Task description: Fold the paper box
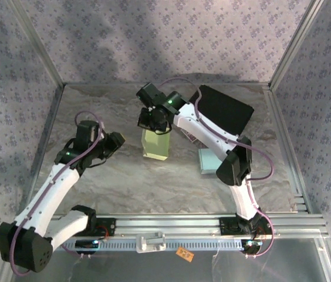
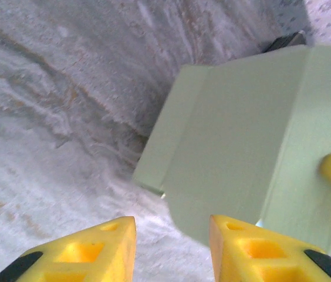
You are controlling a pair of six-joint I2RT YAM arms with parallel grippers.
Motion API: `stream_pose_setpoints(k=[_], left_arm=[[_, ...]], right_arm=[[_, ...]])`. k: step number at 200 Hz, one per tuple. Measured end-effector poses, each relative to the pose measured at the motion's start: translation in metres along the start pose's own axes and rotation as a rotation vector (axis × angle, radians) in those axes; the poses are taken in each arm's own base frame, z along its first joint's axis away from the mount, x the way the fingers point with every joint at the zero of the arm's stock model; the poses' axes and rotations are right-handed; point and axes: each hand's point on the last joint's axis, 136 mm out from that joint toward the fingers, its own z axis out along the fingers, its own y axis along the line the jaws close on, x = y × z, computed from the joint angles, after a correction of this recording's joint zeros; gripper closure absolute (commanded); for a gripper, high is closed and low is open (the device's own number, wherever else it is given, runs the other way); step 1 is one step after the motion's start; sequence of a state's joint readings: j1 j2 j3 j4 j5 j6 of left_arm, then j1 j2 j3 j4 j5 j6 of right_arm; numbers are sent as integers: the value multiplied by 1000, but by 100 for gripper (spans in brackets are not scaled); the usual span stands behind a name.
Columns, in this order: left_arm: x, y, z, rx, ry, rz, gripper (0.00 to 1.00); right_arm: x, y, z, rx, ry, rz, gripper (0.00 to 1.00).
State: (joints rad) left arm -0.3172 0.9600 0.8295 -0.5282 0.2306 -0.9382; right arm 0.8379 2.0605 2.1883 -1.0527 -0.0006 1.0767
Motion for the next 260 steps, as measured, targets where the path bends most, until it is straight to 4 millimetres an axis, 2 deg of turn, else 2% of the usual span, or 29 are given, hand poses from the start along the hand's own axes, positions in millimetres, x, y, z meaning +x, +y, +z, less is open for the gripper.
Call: stream_pose_setpoints(k=[27,47,85,120,154,199,260], left_arm=[[15,9,-6,-34,51,46,63],[27,15,-9,-49,97,88,64],[49,16,-10,-49,183,238,65],[70,3,-7,5,221,455,65],[89,-7,5,57,207,652,60],[79,-3,31,-5,167,742,58],[79,0,63,-56,175,856,57]], right_arm=[[-5,-21,-3,87,-60,311,100],[-1,-40,1,160,-83,518,100],[6,-56,-3,231,-119,746,100],[5,-52,-6,229,-130,818,100],[5,-56,-3,248,-129,841,100],[-1,-61,-2,252,-124,862,100],[-7,-63,1,244,-97,860,100]])
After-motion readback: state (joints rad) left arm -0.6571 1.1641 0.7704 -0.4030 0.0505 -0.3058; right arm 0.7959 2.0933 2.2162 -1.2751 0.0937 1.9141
